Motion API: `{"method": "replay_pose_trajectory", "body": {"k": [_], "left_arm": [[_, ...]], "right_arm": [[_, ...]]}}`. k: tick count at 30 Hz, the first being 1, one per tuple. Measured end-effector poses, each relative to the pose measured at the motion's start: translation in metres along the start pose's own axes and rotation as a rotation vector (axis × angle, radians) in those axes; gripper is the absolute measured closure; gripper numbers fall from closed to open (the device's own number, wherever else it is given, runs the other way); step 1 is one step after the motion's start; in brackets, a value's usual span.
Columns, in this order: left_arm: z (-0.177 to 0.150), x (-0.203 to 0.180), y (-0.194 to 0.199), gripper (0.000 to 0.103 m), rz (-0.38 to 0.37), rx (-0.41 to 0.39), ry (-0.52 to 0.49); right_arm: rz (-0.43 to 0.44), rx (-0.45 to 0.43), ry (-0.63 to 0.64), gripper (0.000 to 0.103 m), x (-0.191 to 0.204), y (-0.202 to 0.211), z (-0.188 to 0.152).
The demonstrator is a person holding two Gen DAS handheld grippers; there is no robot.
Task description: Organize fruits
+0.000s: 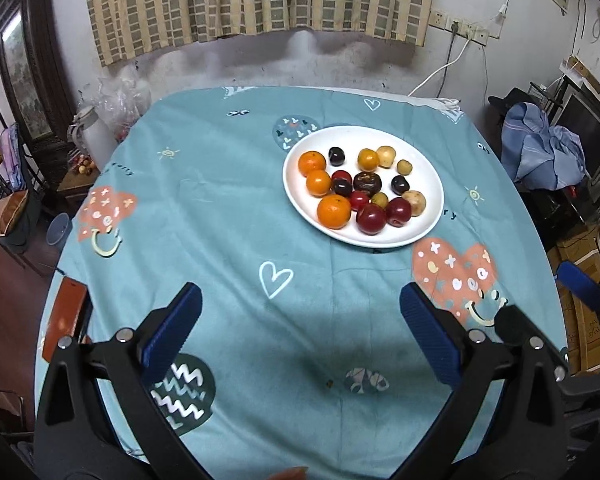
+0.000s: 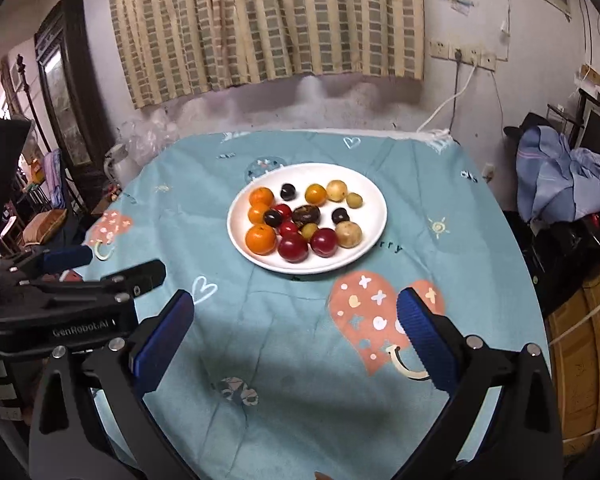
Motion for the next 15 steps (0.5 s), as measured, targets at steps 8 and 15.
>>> {"method": "replay_pose_trajectory", "body": {"k": [8,15], "left_arm": [[-0.004,0.003,0.015,0.002,0.003,-0.01,-0.002],[-0.007,0.002,0.021,0.002,-0.004,-0.013,-0.002]], "right_arm": [[0.004,-0.01,-0.006,0.001,0.003,0.014,-0.001],[0.005,-0.015,-0.007,0.001,0.004,0.018,-0.003]]}}
Point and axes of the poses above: each gripper's, at about its wrist camera, not at the fingertips, and y roughly against the way its jaws point, x to its left, z to its top, the point moved 5 cm from there along -y, roughly the way its jaws point, and after that the axes turned 7 degrees about x, right-handed, at the moved point
